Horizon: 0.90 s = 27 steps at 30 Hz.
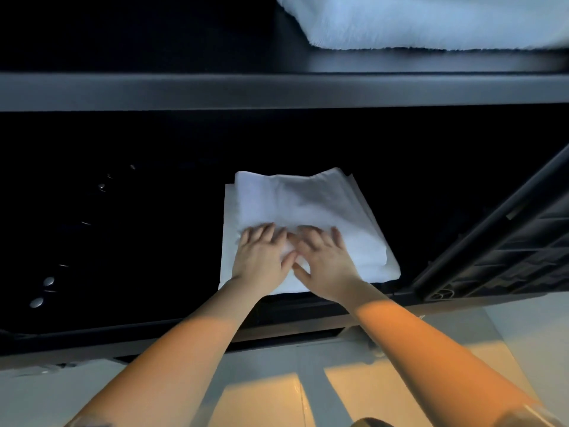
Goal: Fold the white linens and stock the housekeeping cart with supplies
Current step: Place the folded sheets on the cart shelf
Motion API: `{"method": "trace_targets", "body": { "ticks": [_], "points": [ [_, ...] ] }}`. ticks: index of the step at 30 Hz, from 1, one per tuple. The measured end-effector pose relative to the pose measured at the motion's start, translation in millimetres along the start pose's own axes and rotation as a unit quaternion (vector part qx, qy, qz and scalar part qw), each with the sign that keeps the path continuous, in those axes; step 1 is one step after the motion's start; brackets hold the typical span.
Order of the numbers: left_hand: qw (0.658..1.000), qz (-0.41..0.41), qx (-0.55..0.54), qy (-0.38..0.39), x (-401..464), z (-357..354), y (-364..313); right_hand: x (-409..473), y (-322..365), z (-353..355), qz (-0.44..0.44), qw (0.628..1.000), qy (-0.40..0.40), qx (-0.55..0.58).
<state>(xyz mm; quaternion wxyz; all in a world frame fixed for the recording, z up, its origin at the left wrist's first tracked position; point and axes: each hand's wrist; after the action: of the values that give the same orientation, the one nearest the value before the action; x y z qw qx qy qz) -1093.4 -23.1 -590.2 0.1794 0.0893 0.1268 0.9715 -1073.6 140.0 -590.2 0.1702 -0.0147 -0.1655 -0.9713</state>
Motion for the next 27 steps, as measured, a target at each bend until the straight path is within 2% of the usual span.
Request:
{"method": "trace_targets", "body": {
  "ticks": [2, 5, 8, 11, 12, 14, 16, 18, 19, 21, 24, 26, 27],
  "points": [
    [1.000, -0.014, 0.010, 0.018, 5.5, -5.6, -0.6, 9.3, 7.4, -9.4, 0.008, 1.000, 0.004, 0.013],
    [1.000, -0.001, 0.015, 0.009, -1.6, -13.4, -1.2, -1.2, -13.7, -12.1, -0.010, 0.999, 0.007, -0.040],
    [1.000, 0.015, -0.009, -0.012, -5.8, -15.2, -3.1, -19.5, -50.7, 2.7, -0.092, 0.993, -0.017, -0.066],
    [0.999, 0.042, -0.023, 0.010, -5.8, -15.6, -5.0, -19.8, -69.6, 18.6, -0.190, 0.981, -0.004, -0.045],
    [0.998, 0.050, -0.026, 0.016, -5.4, -15.1, -5.1, -12.2, -68.3, 21.9, -0.195, 0.980, -0.006, -0.038],
    [0.998, 0.059, -0.031, 0.024, -4.2, -13.2, -5.0, 13.4, -53.0, 21.1, -0.122, 0.992, -0.009, 0.033],
    [0.997, 0.061, -0.042, 0.016, -4.6, -13.5, -4.4, 44.9, -27.6, 9.4, -0.013, 0.992, 0.046, 0.113],
    [0.997, 0.064, -0.043, -0.004, -5.8, -16.0, -4.3, 66.5, -20.3, -6.4, 0.018, 0.990, 0.108, 0.086],
    [0.997, 0.068, -0.041, -0.009, -6.3, -17.0, -3.4, 74.8, -30.2, -8.8, -0.004, 0.992, 0.116, 0.048],
    [0.996, 0.075, -0.050, -0.012, -8.5, -18.1, -1.6, 82.5, -65.0, 0.5, -0.103, 0.989, 0.107, 0.006],
    [0.996, 0.077, -0.052, 0.001, -11.4, -19.6, -0.5, 73.1, -107.8, 23.7, -0.234, 0.967, 0.097, 0.010],
    [0.995, 0.084, -0.058, 0.005, -12.1, -21.1, -0.5, 61.7, -102.9, 24.4, -0.230, 0.968, 0.096, 0.001],
    [0.994, 0.087, -0.062, 0.008, -11.8, -20.8, -0.3, 53.9, -89.8, 18.9, -0.197, 0.977, 0.086, 0.005]
  ]
}}
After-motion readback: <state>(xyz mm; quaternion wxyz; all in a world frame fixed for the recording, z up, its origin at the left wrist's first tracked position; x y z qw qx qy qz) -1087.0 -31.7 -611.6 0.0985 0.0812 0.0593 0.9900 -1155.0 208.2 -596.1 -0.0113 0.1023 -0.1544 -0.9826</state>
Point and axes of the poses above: each hand's wrist, its own x-axis towards the middle knuckle, its own z-axis out of the back of the hand, y = z × x, and after that the axes turned 15 degrees about x, right-handed
